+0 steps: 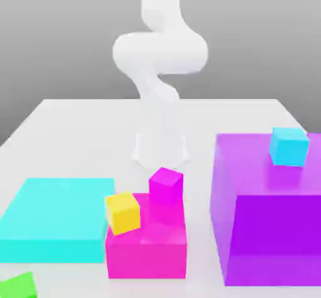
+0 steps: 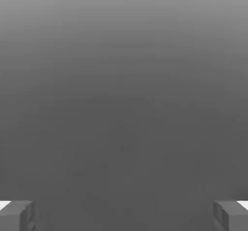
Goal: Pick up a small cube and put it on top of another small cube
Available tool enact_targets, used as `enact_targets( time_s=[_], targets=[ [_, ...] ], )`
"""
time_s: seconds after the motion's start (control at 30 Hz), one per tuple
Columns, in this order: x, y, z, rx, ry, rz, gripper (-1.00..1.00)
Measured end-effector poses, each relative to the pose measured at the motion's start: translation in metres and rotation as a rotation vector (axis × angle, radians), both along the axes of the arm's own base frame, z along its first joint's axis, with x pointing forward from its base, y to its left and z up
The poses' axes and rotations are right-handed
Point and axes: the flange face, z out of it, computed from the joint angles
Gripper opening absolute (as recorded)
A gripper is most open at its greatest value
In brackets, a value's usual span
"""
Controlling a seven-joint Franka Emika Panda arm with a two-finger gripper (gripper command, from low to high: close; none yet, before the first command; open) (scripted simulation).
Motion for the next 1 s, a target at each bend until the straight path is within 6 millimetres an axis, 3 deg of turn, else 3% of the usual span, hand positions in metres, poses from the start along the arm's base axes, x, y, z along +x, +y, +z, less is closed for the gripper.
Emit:
enact_targets(
  time_s=[0.27, 0.5, 0.77, 1.0],
  targets=[
    [0.088, -0.054, -0.099, 0.104, 0.184, -0.232, 0.00],
    [0.137, -0.110, -0.204, 0.193, 0.334, -0.442, 0.00],
    [0.155, -0.180, -0.340, 0.295, 0.498, -0.697, 0.00],
    [0.139, -0.227, -0.466, 0.381, 0.640, -0.914, 0.00]
  ],
)
